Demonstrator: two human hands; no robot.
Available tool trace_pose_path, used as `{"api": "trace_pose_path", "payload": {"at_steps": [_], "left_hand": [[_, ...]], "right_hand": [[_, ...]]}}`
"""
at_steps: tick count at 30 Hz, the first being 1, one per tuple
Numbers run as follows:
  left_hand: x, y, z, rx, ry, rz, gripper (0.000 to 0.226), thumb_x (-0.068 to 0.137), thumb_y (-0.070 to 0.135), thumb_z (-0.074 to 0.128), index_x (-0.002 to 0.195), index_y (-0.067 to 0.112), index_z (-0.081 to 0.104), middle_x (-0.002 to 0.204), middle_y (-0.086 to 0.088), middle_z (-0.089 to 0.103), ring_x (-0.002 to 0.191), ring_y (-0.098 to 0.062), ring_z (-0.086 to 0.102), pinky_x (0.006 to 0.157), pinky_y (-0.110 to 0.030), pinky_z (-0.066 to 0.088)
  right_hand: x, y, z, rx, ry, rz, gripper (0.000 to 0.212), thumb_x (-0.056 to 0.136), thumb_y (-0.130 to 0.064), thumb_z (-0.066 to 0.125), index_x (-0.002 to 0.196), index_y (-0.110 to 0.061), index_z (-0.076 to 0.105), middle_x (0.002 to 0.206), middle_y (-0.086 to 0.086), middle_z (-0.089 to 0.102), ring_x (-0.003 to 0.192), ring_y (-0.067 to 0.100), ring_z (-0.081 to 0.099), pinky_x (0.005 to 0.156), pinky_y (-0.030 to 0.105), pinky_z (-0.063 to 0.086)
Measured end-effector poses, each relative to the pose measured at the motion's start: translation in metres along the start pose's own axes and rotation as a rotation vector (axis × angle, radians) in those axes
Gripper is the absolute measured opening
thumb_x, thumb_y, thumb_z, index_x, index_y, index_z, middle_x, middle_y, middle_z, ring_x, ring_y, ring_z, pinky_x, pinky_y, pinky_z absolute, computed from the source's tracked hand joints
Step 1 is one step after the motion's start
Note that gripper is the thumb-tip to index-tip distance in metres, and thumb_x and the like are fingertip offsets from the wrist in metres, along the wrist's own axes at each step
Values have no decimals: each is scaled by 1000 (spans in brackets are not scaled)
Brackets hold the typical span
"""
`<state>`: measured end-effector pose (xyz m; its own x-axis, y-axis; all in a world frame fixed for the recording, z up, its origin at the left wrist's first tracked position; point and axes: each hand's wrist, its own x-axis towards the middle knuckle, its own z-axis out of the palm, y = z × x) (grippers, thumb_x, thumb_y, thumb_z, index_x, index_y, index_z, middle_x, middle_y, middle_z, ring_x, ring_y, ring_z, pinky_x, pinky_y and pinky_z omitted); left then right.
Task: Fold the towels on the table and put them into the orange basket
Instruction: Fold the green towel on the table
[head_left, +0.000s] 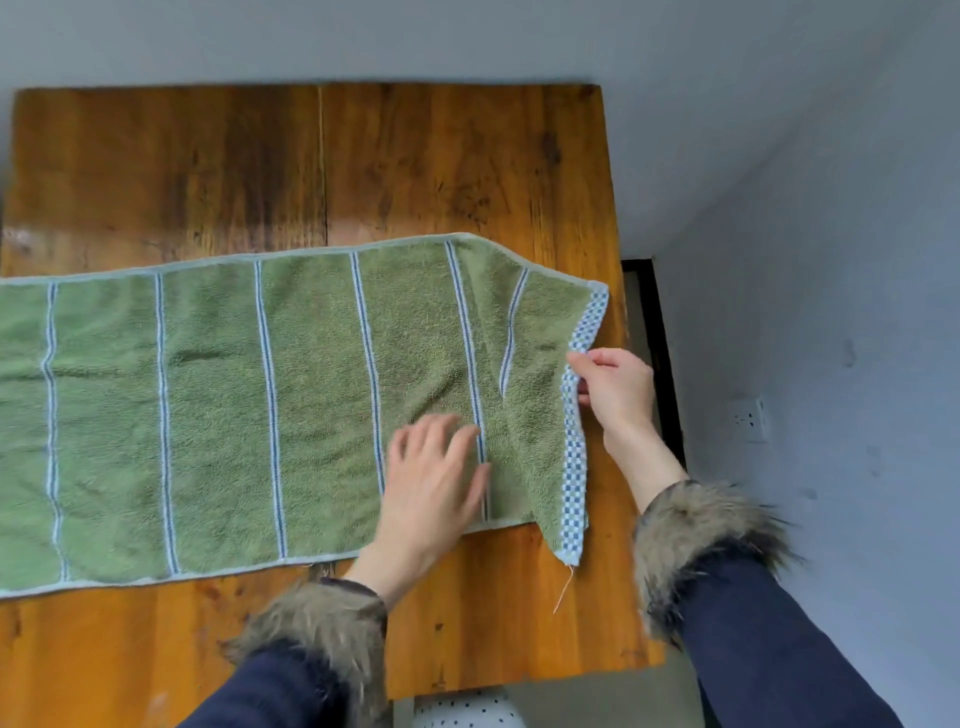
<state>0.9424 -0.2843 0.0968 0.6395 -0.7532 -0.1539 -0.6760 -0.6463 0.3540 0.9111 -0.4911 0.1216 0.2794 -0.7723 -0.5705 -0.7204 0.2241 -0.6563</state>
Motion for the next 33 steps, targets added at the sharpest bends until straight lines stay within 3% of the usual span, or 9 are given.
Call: {"api": "trace_pose_path", "payload": {"at_steps": [3, 7, 11, 15, 18, 22, 25, 28, 33], "left_hand": [[-4, 38, 3, -290, -16, -66, 44, 86, 51, 39, 103, 16, 60, 97, 1, 59, 91, -20, 54, 77, -34, 47], [-7, 56, 12, -543, -97, -364, 49, 78, 65, 46, 100, 22, 57, 93, 8, 54, 92, -13, 46, 82, -29, 43], [-6, 56, 16, -664, -63, -604, 38, 81, 55, 58, 95, 20, 55, 88, 6, 52, 89, -15, 46, 80, -32, 43], [1, 51, 19, -812, -49, -768, 19, 85, 34, 58, 84, 15, 61, 85, 0, 62, 87, -21, 56, 76, -35, 45], [4, 42, 12, -948, -82, -861, 12, 88, 25, 58, 85, 15, 63, 83, 2, 65, 82, -18, 61, 75, -34, 50], [-7, 30, 4, -1028, -81, -879, 11, 90, 25, 58, 82, 17, 62, 77, 2, 65, 74, -15, 61, 71, -35, 52], [-22, 24, 2, -1084, -65, -910, 13, 91, 26, 56, 84, 16, 60, 74, -2, 61, 71, -16, 57, 74, -40, 52], [-30, 15, -1, -1132, -94, -878, 8, 92, 21, 55, 89, 15, 61, 77, 1, 60, 71, -11, 55, 73, -30, 51], [-32, -3, -16, -1244, -112, -796, 10, 91, 8, 54, 97, 12, 61, 81, 3, 59, 74, -6, 53, 70, -15, 46]], "right_hand": [[-17, -14, 10, 105, -204, -94, 9, 84, -17, 67, 79, -10, 65, 70, 0, 63, 62, 9, 58, 59, 18, 50], [-37, -27, 31, -192, -426, -431, 9, 83, -17, 67, 74, -18, 67, 75, -3, 69, 72, 9, 63, 70, 15, 47], [-29, -23, 33, -318, -380, -503, 13, 90, -20, 56, 90, -14, 68, 86, -6, 67, 80, 5, 57, 65, 1, 37], [-11, -20, 30, -343, -223, -548, 15, 91, -17, 55, 103, -12, 63, 101, 1, 64, 91, 11, 56, 83, 22, 45], [-5, -31, 36, -488, -172, -729, 28, 92, -16, 52, 119, -10, 57, 117, 6, 56, 108, 19, 50, 93, 27, 36], [1, -55, 66, -868, -188, -1085, 44, 95, -20, 45, 138, -13, 40, 143, 5, 41, 130, 22, 36, 96, 38, 29], [8, -63, 93, -1195, -265, -1149, 55, 97, -21, 40, 147, -13, 19, 154, 4, 24, 139, 22, 26, 100, 44, 26], [11, -72, 108, -1292, -179, -1120, 57, 89, -11, 50, 142, -9, 28, 138, 9, 45, 122, 26, 46, 96, 44, 30], [-4, -88, 114, -1289, -88, -1045, 20, 85, -13, 55, 104, -8, 56, 106, 10, 62, 99, 28, 55, 90, 41, 32]]}}
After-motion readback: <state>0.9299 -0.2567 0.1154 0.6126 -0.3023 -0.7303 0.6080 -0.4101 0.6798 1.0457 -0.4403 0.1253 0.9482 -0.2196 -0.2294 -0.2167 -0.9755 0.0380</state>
